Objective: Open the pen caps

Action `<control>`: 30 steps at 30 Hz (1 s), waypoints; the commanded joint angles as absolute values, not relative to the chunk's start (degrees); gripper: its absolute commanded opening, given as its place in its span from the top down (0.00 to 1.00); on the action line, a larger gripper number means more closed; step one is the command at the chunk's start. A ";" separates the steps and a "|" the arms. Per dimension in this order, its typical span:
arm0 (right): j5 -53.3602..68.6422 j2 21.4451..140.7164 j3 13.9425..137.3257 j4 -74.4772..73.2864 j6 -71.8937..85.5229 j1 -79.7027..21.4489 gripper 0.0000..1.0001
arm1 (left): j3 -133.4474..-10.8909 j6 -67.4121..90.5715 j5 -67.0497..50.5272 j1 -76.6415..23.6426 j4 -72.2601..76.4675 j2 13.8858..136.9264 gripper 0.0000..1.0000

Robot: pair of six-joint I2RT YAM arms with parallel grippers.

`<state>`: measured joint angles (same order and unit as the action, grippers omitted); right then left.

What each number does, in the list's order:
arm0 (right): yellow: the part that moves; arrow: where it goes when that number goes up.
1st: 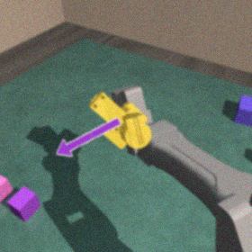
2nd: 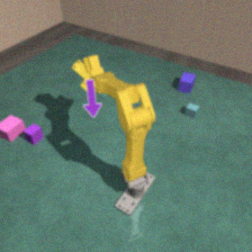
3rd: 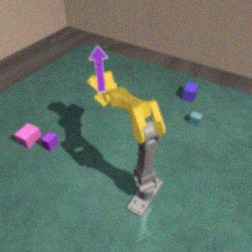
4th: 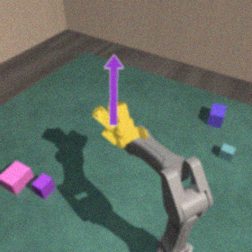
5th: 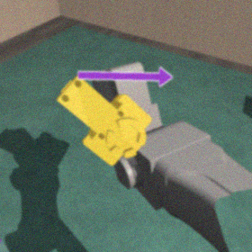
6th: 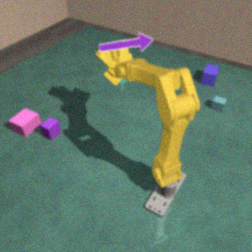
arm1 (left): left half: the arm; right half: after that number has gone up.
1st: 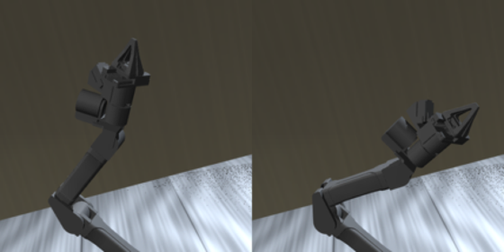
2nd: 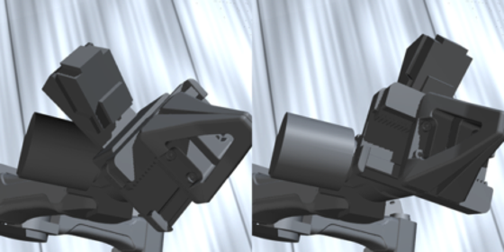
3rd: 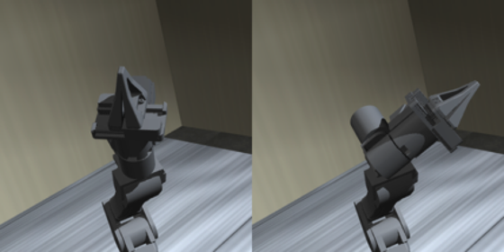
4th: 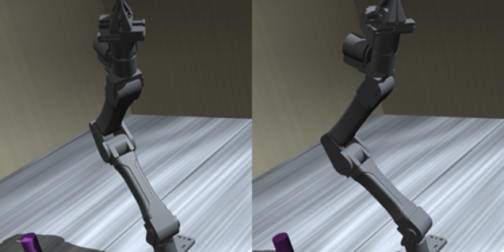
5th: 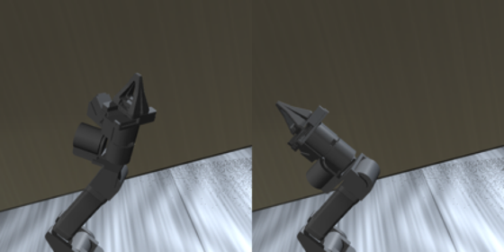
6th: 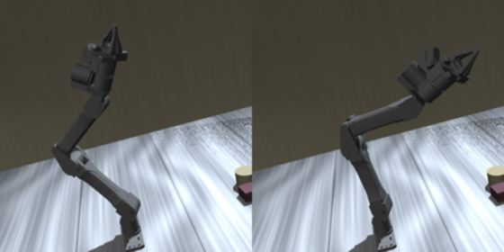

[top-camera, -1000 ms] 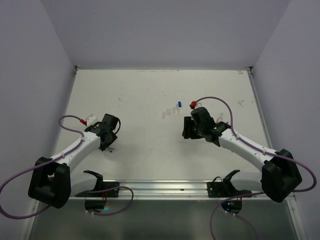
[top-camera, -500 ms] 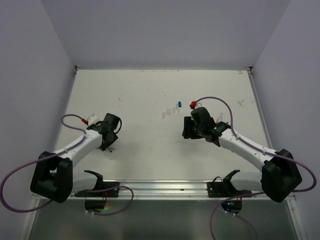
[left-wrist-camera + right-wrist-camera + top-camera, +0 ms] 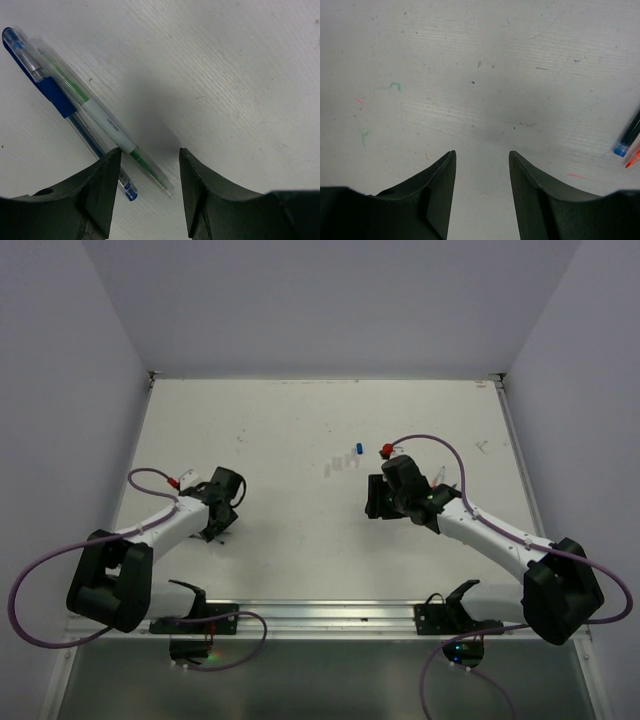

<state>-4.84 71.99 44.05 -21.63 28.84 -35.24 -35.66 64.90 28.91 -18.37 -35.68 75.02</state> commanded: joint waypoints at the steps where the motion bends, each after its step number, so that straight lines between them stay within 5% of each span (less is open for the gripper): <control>1: -4.83 71.28 43.86 -20.04 28.83 -35.33 0.50 | -35.77 64.42 30.76 -17.84 -32.87 76.81 0.47; 11: -5.89 70.23 43.68 -21.09 28.74 -35.33 0.50 | -36.56 63.11 31.38 -17.84 -29.79 81.38 0.65; 17: -5.89 70.14 43.95 -21.09 28.92 -35.33 0.50 | -38.58 60.21 31.73 -17.84 -27.78 82.44 0.98; 24: -5.72 69.87 43.77 -21.01 29.09 -35.33 0.50 | -41.49 55.04 26.91 -17.84 -23.66 77.97 1.00; 30: 2.95 69.61 42.37 -15.83 29.44 -35.33 0.51 | -34.64 48.35 9.61 -17.93 -6.80 65.23 1.00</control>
